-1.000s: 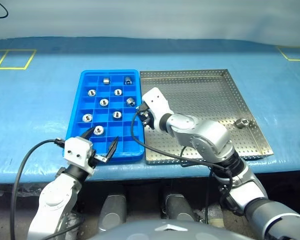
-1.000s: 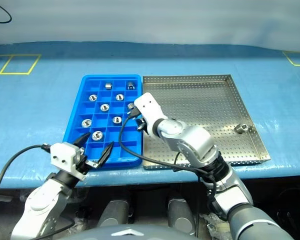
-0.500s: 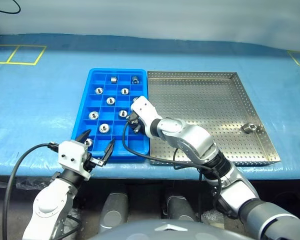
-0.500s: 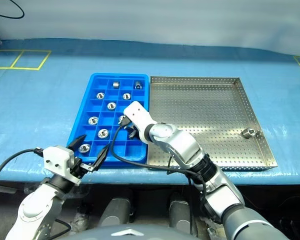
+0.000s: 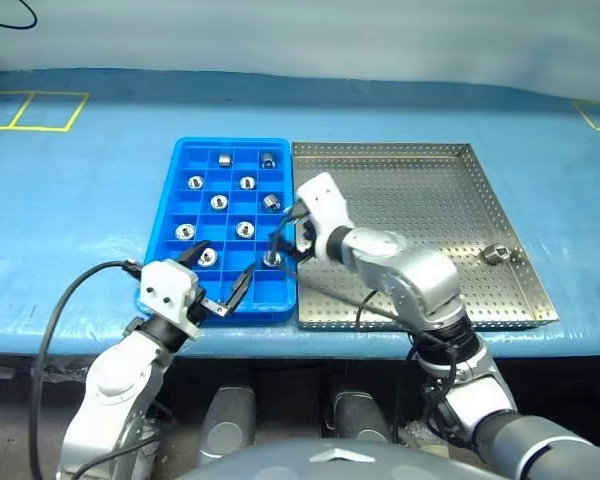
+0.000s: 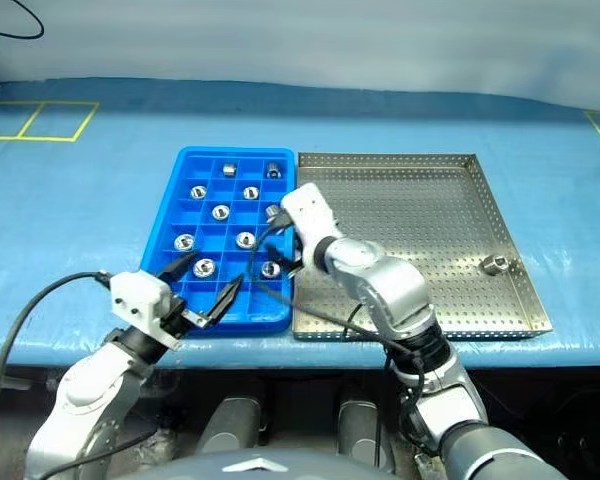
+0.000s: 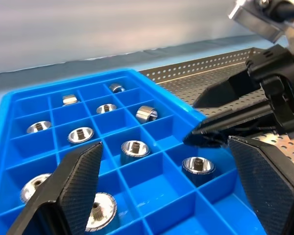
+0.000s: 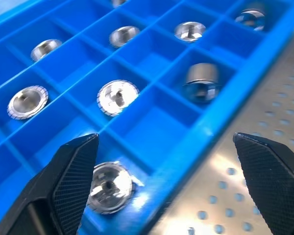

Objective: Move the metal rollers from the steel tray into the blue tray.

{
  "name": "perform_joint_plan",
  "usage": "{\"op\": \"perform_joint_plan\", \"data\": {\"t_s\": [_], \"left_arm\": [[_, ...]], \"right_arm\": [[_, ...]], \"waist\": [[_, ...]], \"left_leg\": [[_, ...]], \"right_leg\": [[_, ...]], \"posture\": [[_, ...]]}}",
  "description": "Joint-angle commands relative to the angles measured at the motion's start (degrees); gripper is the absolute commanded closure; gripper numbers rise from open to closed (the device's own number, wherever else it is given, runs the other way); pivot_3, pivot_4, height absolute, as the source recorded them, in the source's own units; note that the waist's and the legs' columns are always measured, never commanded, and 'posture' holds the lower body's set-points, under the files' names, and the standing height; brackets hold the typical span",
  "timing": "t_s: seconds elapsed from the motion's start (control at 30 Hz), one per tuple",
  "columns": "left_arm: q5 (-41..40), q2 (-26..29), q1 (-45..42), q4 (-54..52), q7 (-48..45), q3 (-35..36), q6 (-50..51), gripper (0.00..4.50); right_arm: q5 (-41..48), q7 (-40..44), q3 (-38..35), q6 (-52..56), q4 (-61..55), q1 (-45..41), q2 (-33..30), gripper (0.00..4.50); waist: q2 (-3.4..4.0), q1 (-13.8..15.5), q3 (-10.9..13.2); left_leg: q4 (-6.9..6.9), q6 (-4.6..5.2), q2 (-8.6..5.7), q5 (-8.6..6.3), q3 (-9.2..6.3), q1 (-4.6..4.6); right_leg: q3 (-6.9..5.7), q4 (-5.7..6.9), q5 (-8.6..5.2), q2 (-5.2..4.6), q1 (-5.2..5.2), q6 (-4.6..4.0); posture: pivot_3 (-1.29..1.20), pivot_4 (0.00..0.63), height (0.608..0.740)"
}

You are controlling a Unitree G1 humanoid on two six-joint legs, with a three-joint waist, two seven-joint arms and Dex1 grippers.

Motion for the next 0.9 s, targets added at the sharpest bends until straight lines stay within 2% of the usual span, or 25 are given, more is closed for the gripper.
{"op": "perform_joint_plan", "data": {"t_s": [0.03, 0.13, 0.27, 0.3, 0.47, 0.57, 0.77, 0.9], "left_arm": [[-0.85, 0.23, -2.03, 0.68, -1.17, -1.28, -0.1, 0.0], [-0.97, -0.06, -4.15, 2.46, -2.19, -2.75, -0.12, 0.0], [-1.04, -0.31, -6.03, 4.1, -3.03, -3.76, -0.32, 0.0], [-1.03, -0.35, -6.57, 4.51, -3.28, -3.97, -0.37, 0.0], [-1.18, -0.35, -7.48, 5.34, -3.68, -4.43, -0.66, 0.0], [-1.28, -0.41, -7.37, 5.38, -3.85, -4.39, -0.79, 0.0], [-1.36, -0.36, -7.27, 5.47, -4.0, -4.42, -0.84, 0.0], [-1.42, -0.29, -7.09, 5.33, -4.03, -4.34, -0.84, 0.0]], "right_arm": [[-4.22, -8.16, -10.92, -0.97, -2.29, 1.69, 1.32, 0.04], [-12.0, -20.07, -17.97, -5.64, 0.65, 3.78, 3.2, 0.04], [-18.58, -30.08, -21.8, -11.31, 4.91, 4.51, 6.19, 0.04], [-20.14, -34.49, -23.25, -15.67, 6.65, 4.5, 8.36, 0.04], [-23.14, -47.83, -29.32, -29.17, 13.23, 2.74, 15.47, 0.04], [-22.66, -51.72, -32.13, -33.23, 16.9, 1.25, 16.67, 0.04], [-15.75, -56.59, -40.03, -40.91, 23.79, -3.1, 18.59, 0.04], [-12.9, -58.27, -41.69, -44.22, 27.66, -4.62, 18.19, 0.04]], "waist": [[0.0, -0.27, 0.0], [0.02, -0.75, -0.01], [0.05, -2.17, -0.02], [0.06, -2.7, -0.02], [0.12, -4.63, -0.03], [0.13, -4.85, -0.03], [0.14, -5.02, -0.04], [0.19, -5.29, -0.04]], "left_leg": [[-0.01, 0.0, -0.01, 0.0, 0.0, 0.0], [-0.03, 0.0, -0.04, 0.0, 0.01, -0.02], [-0.02, 0.0, -0.04, 0.0, 0.05, 0.0], [-0.02, 0.0, -0.04, 0.01, 0.06, 0.01], [-0.05, 0.0, 0.04, 0.01, 0.1, 0.12], [-0.02, 0.01, 0.0, 0.01, 0.1, 0.09], [0.02, 0.03, -0.04, 0.03, 0.07, 0.13], [0.01, 0.04, -0.03, 0.03, 0.06, 0.13]], "right_leg": [[0.0, 0.0, 0.0, 0.0, 0.01, 0.0], [0.04, -0.01, 0.01, 0.0, 0.0, 0.01], [0.07, 0.01, 0.02, 0.02, 0.0, 0.03], [0.1, 0.02, 0.03, 0.01, 0.0, 0.04], [0.15, 0.09, 0.06, 0.1, 0.01, 0.09], [0.19, 0.08, 0.08, 0.08, 0.03, 0.12], [0.21, 0.05, 0.12, 0.07, 0.13, 0.17], [0.22, 0.07, 0.14, 0.08, 0.12, 0.13]], "posture": [[0.06, 0.15, 0.74], [0.03, 0.15, 0.74], [0.0, 0.15, 0.74], [0.0, 0.15, 0.74], [0.0, 0.15, 0.74], [0.01, 0.15, 0.74], [0.02, 0.15, 0.74], [0.03, 0.15, 0.74]]}}
